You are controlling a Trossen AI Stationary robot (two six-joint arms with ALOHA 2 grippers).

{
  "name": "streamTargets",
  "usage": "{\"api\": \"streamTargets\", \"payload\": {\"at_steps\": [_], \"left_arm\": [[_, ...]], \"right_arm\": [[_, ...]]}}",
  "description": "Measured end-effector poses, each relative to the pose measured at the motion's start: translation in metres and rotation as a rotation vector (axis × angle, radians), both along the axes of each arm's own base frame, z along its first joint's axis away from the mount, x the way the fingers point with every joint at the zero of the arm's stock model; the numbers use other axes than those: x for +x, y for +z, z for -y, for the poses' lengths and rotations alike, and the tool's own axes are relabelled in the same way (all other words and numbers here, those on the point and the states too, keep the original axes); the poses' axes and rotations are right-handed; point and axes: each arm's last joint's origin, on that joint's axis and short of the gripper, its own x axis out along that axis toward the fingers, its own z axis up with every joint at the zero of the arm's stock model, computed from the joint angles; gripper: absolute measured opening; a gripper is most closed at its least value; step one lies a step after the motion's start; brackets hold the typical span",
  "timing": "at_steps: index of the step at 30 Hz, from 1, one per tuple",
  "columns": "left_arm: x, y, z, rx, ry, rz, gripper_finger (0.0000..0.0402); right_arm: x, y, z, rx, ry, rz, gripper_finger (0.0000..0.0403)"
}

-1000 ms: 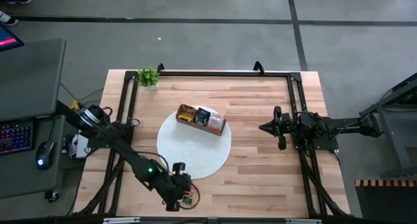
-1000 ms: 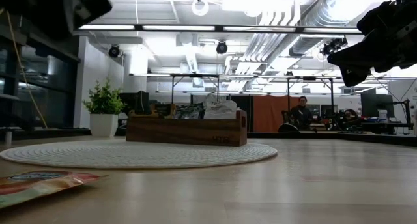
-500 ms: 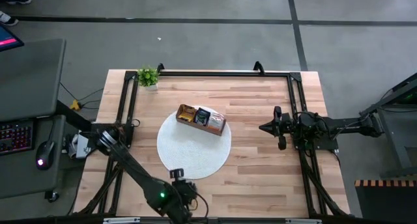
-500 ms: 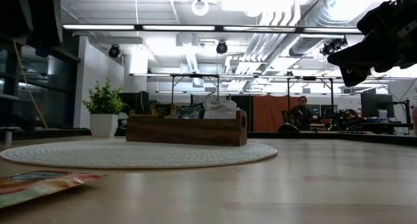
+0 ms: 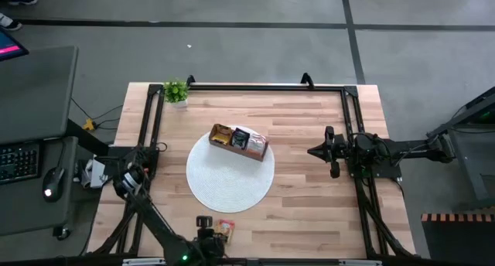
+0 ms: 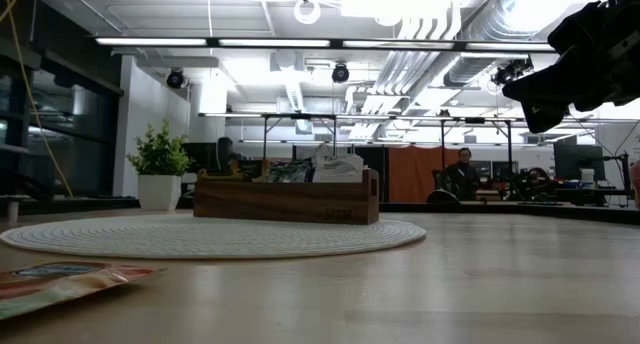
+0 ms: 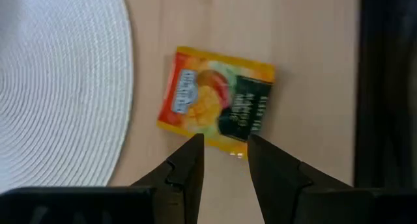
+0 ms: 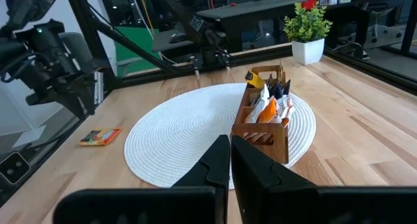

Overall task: Pick & Place Tea
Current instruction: Put the orange tea bag into the left section of the wooden organizer

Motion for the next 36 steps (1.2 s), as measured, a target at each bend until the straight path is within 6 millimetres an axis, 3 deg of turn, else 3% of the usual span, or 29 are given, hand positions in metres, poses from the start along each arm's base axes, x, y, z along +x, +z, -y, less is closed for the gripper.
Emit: {"api": "streamTargets", "payload": {"at_steps": [8, 19, 25, 36], "left_arm": [[-0.004, -0.016, 0.006, 0.053, -0.06, -0.041, 0.0115], [-0.005, -0.018, 0.012, -0.001, -0.076, -0.05, 0.0115], [-0.003, -0.036, 0.019, -0.011, -0.091, -0.07, 0.0115], [-0.004, -0.041, 0.014, 0.103, -0.092, -0.043, 0.0115]], "right_arm": [[0.0, 0.0, 0.0, 0.0, 0.0, 0.0, 0.0012], [0.0, 0.0, 0.0, 0.0, 0.0, 0.0, 0.0012], [0.0, 0.0, 0.0, 0.0, 0.0, 0.0, 0.0012], [0.0, 0.0, 0.0, 0.0, 0.0, 0.001, 0.0012]]}}
